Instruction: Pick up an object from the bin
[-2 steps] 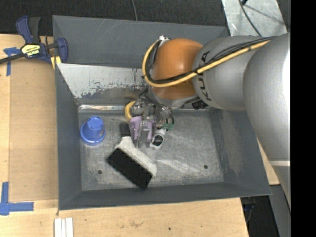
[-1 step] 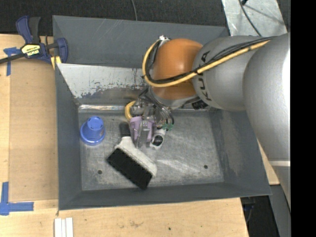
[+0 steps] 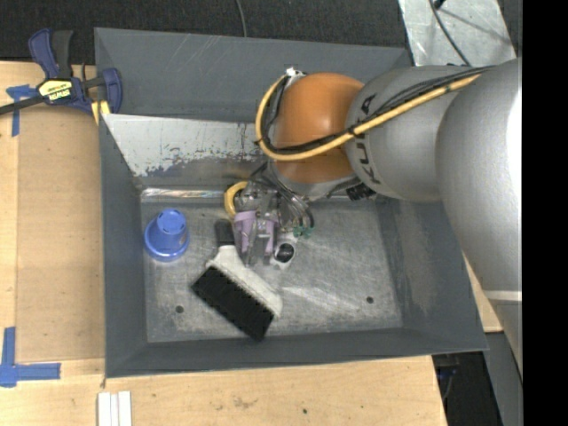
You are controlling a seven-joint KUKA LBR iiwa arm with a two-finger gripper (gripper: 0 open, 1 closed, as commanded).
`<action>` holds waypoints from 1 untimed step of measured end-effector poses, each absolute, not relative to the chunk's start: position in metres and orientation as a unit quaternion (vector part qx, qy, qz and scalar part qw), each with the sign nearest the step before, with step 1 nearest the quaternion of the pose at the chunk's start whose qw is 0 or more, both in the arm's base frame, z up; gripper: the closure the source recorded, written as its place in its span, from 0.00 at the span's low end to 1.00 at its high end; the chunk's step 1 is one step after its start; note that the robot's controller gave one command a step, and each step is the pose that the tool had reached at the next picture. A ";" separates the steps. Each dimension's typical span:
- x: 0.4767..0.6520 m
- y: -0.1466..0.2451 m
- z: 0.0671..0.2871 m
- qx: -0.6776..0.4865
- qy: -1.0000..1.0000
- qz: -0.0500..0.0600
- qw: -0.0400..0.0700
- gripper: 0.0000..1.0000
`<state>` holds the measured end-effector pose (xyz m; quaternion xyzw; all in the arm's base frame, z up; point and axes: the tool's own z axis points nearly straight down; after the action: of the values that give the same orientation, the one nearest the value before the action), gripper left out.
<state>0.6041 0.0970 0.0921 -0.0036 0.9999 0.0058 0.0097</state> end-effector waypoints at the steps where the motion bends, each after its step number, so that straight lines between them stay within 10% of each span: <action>1: 0.601 0.094 0.123 -0.004 1.000 0.001 -0.001 1.00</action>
Offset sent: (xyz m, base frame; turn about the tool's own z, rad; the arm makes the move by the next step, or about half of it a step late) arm -0.0042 -0.0127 0.0565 0.0183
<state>0.6008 0.0942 0.1232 -0.0041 1.0000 0.0007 -0.0010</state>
